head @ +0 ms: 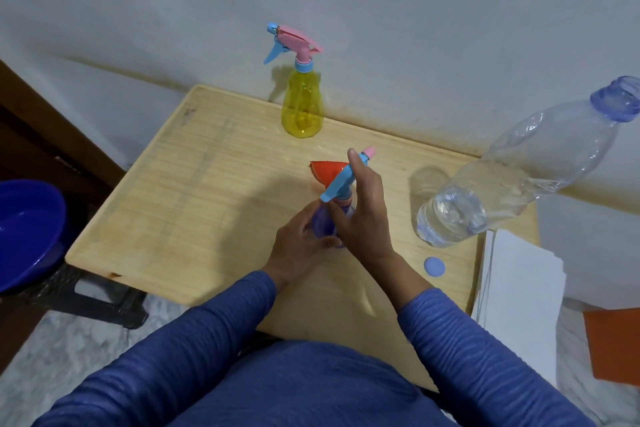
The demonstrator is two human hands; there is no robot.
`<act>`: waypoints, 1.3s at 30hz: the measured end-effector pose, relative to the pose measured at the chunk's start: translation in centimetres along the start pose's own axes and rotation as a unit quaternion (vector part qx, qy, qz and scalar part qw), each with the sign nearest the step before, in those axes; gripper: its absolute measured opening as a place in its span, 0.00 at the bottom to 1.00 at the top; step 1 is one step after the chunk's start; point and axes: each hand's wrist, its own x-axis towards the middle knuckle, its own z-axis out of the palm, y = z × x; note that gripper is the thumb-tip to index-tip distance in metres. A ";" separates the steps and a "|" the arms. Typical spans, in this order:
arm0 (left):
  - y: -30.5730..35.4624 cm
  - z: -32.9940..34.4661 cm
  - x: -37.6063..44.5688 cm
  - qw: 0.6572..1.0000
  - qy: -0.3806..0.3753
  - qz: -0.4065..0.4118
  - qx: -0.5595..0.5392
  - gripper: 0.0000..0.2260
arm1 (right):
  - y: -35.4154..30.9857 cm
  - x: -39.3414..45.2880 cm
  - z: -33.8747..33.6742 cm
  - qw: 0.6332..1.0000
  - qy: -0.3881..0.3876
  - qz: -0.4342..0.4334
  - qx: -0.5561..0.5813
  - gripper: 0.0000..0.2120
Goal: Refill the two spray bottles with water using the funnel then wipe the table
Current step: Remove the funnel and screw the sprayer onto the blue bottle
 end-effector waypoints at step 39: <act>-7.7 -8.8 -4.2 0.872 0.190 -0.229 0.389 0.26 | 0.9 2.3 1.9 0.843 -0.291 0.327 0.313 0.12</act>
